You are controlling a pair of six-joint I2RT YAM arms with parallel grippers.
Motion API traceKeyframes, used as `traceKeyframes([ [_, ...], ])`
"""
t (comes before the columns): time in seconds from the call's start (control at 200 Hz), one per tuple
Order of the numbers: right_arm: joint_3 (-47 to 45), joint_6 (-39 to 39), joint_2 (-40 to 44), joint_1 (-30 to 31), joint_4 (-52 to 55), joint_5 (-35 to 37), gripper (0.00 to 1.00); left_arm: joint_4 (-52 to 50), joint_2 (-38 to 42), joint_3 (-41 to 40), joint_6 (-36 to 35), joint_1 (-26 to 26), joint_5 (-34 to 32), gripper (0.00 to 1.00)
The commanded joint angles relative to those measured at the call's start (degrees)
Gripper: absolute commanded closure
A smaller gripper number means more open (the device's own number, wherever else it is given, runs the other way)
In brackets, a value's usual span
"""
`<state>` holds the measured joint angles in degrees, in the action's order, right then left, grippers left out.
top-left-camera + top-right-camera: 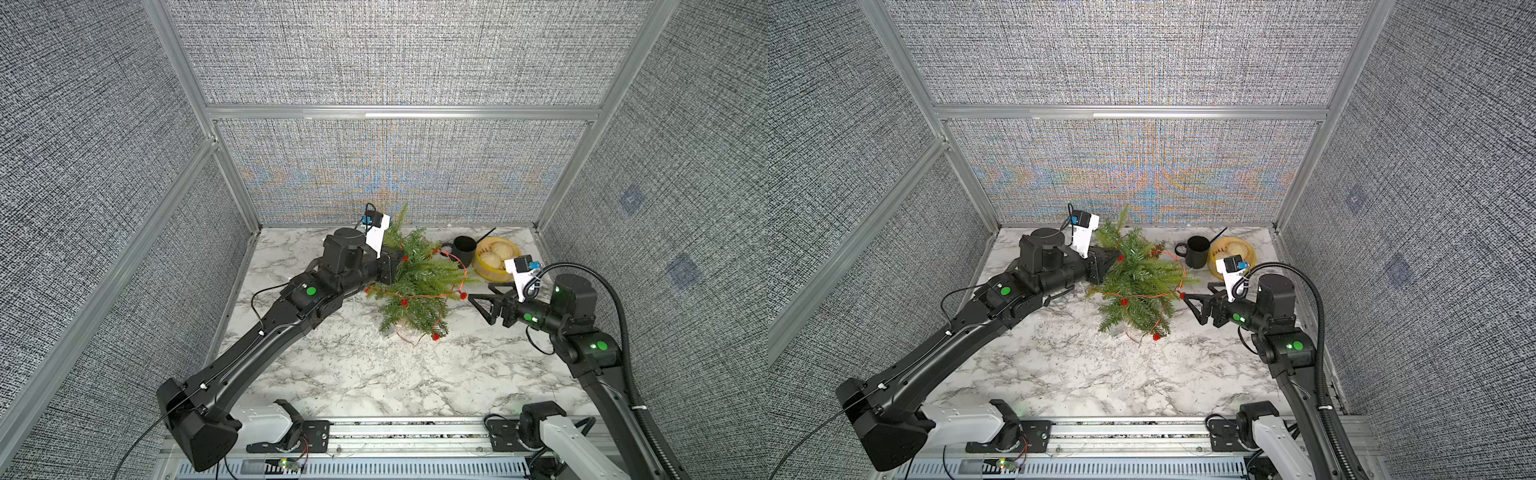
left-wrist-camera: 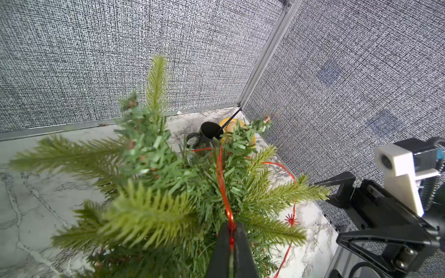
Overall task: Remove string lights from the small christmas tree
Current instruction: Pick up the light string from the Christmas tree.
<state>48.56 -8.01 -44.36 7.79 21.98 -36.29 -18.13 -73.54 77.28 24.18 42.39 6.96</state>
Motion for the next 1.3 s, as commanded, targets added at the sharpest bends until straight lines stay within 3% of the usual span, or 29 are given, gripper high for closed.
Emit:
traceKeyframes([
  [0.0, -0.08, -0.08, 0.06, 0.09, -1.58, 0.13, 0.05, 0.2, -0.44, 0.97, -0.79, 0.15, -1.31, 1.0],
  [1.296, 2.72, -1.04, -0.54, 0.7, -2.75, -0.8, 0.05, -5.09, -11.64, 18.26, -11.23, 0.59, -8.98, 1.0],
])
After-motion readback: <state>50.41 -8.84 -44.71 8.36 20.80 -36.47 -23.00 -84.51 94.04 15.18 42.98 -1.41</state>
